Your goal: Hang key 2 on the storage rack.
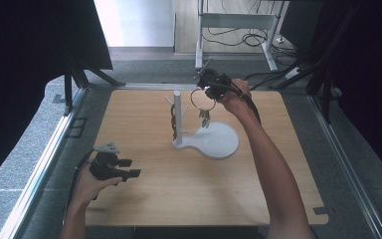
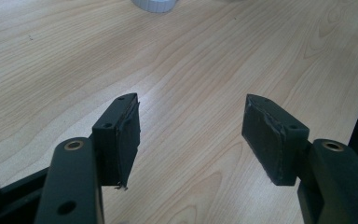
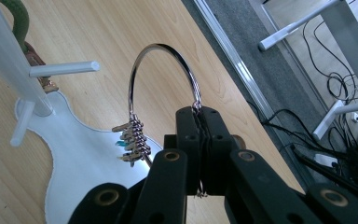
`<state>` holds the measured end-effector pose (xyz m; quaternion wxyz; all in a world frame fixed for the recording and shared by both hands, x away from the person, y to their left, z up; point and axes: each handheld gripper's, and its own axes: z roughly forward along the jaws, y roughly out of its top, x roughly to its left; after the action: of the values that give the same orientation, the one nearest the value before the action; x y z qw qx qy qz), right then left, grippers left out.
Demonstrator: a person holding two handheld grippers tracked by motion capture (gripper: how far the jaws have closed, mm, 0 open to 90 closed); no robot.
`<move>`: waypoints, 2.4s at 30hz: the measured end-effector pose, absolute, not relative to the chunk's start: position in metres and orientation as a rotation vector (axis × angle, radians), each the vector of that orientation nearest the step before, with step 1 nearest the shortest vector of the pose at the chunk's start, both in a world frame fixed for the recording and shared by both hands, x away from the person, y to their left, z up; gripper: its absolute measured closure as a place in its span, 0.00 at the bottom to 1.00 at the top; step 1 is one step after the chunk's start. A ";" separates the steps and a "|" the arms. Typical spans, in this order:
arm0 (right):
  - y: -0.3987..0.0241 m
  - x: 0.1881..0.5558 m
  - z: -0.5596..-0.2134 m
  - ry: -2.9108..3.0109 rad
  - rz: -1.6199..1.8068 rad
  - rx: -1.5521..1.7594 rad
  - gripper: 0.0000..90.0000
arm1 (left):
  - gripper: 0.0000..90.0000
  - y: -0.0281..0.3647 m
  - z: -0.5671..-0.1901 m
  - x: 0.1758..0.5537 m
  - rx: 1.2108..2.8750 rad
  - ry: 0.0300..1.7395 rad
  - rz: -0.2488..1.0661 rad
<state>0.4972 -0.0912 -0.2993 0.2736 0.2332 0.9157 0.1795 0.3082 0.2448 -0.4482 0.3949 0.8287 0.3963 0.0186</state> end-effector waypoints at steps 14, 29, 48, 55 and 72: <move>-0.086 0.497 -0.304 2.468 0.475 0.617 0.98 | 0.42 0.244 -0.449 0.308 2.103 1.004 0.041; -0.068 0.492 -0.314 2.484 0.481 0.594 0.98 | 0.42 0.247 -0.448 0.309 2.103 0.998 0.044; -0.057 0.476 -0.317 2.491 0.494 0.573 0.98 | 0.42 0.245 -0.447 0.308 2.104 0.999 0.042; -0.054 0.472 -0.321 2.498 0.491 0.566 0.98 | 0.42 0.245 -0.447 0.308 2.103 1.000 0.045; -0.054 0.461 -0.335 2.509 0.493 0.581 0.98 | 0.42 0.244 -0.446 0.306 2.104 0.996 0.042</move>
<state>0.4612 -0.0544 -0.3354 0.2569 0.2142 0.9247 0.1818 0.3059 0.2442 -0.4461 0.3956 0.8299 0.3930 0.0165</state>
